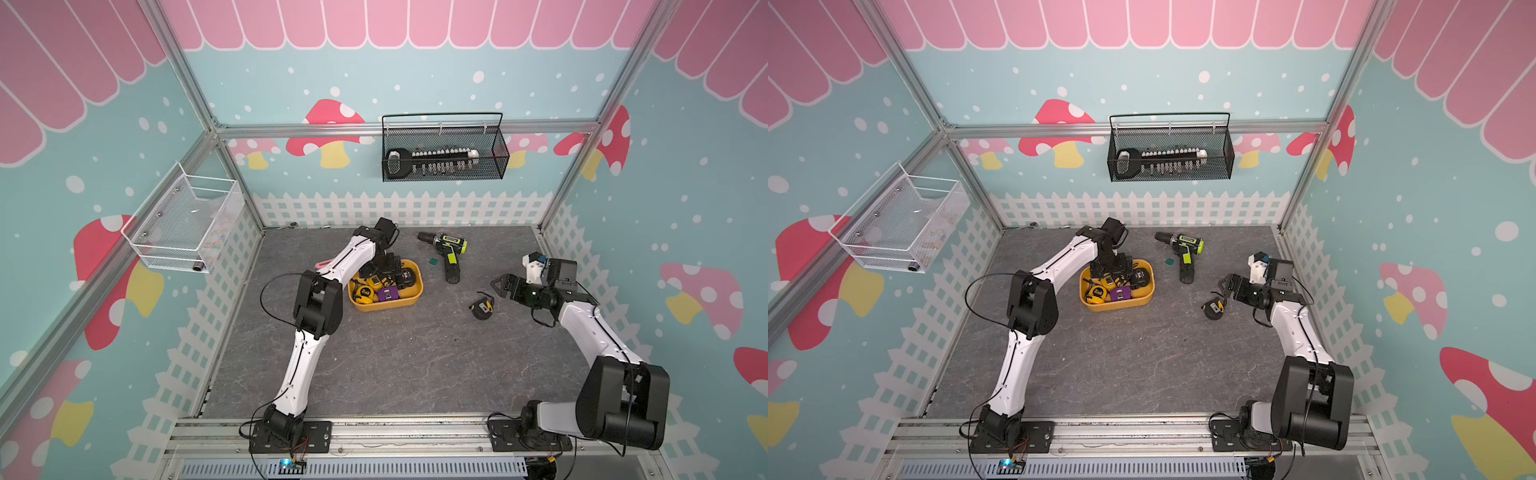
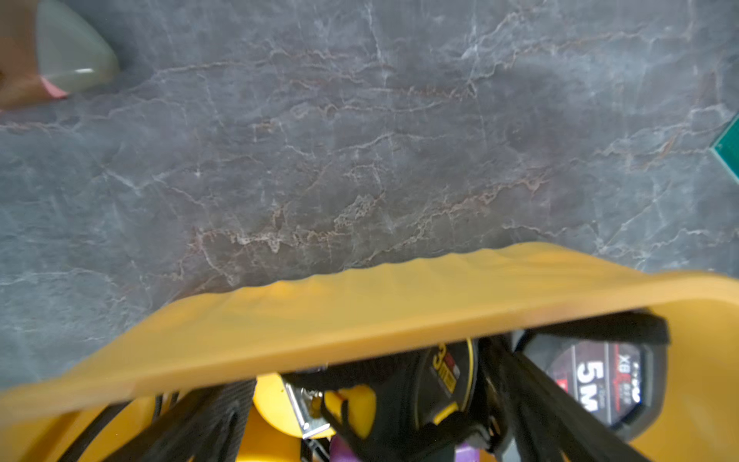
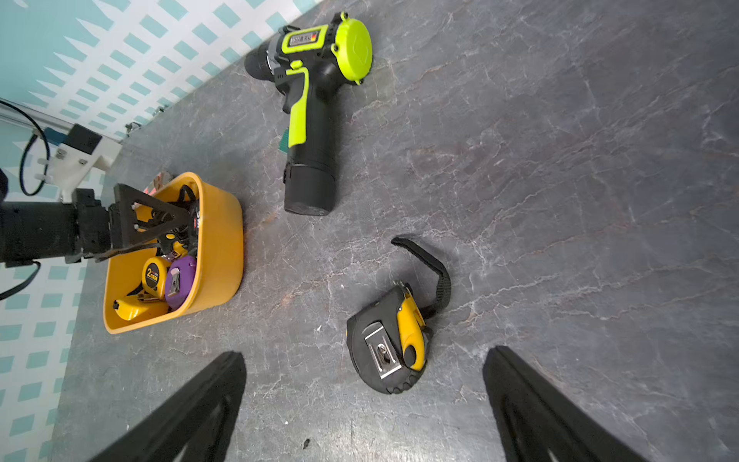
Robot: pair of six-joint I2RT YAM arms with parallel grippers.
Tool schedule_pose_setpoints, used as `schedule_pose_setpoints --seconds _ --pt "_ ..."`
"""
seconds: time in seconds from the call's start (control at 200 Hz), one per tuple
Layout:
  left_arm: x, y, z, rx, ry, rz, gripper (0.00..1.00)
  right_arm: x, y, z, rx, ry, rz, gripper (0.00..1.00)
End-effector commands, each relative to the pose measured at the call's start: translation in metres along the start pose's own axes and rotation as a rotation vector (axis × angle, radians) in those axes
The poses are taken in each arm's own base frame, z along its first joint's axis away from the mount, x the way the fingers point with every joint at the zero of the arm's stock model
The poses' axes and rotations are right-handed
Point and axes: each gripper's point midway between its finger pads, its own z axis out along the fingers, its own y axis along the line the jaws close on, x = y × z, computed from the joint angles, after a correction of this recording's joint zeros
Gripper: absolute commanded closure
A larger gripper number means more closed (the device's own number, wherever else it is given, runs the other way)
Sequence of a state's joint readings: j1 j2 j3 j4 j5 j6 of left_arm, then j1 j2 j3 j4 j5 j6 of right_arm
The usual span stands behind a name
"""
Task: Take the tape measure out of the storage box
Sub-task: Pick up the tape measure from the storage box.
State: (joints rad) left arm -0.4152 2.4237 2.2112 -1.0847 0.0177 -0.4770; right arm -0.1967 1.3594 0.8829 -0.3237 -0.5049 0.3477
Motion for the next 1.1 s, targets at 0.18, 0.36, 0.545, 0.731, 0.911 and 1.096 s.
schedule_pose_setpoints --seconds 0.18,0.36,0.545,0.731,0.911,1.096 --pt "0.000 -0.028 0.020 0.138 0.057 -0.055 0.24 0.034 -0.013 0.014 0.004 0.091 0.034 0.02" --pt "0.004 -0.029 0.025 0.147 0.074 -0.050 0.44 0.038 -0.014 0.016 0.000 0.096 0.035 0.03" --pt "0.011 -0.030 0.014 0.177 0.077 -0.045 0.66 0.039 -0.010 0.015 -0.022 0.098 0.037 0.05" --pt "0.011 -0.042 -0.021 0.269 0.030 -0.047 0.77 0.035 0.033 0.013 -0.212 0.067 -0.049 0.08" --pt "0.013 -0.056 -0.062 0.374 -0.013 -0.011 0.80 0.045 0.092 0.022 -0.376 0.056 -0.215 0.06" --pt "0.019 -0.053 -0.095 0.395 -0.060 0.039 0.80 0.057 0.147 0.045 -0.506 0.075 -0.313 0.05"
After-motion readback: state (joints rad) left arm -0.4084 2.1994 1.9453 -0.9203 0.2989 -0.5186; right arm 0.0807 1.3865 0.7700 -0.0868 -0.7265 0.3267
